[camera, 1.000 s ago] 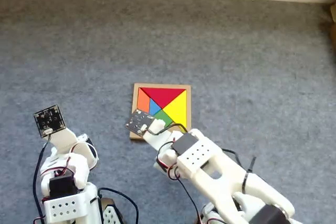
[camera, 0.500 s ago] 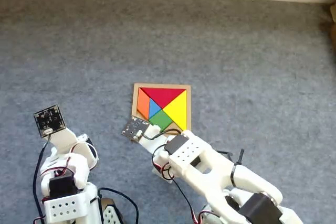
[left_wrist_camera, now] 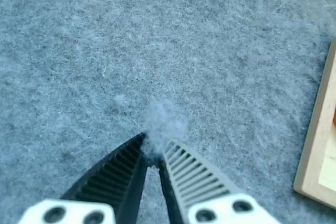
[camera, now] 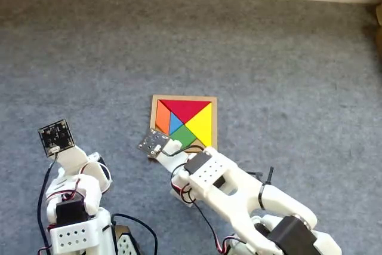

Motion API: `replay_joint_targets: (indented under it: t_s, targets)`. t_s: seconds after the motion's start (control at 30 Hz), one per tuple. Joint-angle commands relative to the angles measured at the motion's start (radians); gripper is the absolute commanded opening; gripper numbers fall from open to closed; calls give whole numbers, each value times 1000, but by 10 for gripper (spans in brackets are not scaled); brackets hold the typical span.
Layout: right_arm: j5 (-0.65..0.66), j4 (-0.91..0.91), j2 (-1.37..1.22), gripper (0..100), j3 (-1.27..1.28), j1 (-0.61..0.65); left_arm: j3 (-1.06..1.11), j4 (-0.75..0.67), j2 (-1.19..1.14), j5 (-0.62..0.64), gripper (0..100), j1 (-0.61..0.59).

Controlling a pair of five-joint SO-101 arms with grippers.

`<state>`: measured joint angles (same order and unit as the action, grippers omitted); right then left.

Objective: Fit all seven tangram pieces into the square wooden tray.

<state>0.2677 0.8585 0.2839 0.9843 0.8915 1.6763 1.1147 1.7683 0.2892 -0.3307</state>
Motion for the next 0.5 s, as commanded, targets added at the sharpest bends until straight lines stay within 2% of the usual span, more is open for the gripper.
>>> replay_joint_targets:
  t_s: [0.0,0.23,0.47]
  targets:
    - [-12,-53,-5,276,-45,-33,21,-8,24,8,6,-13]
    - [-6,-53,-4,93,-45,-38,21,-8,24,8,6,-13]
    - [-6,13,8,79,-77,-36,21,-8,24,8,6,-13]
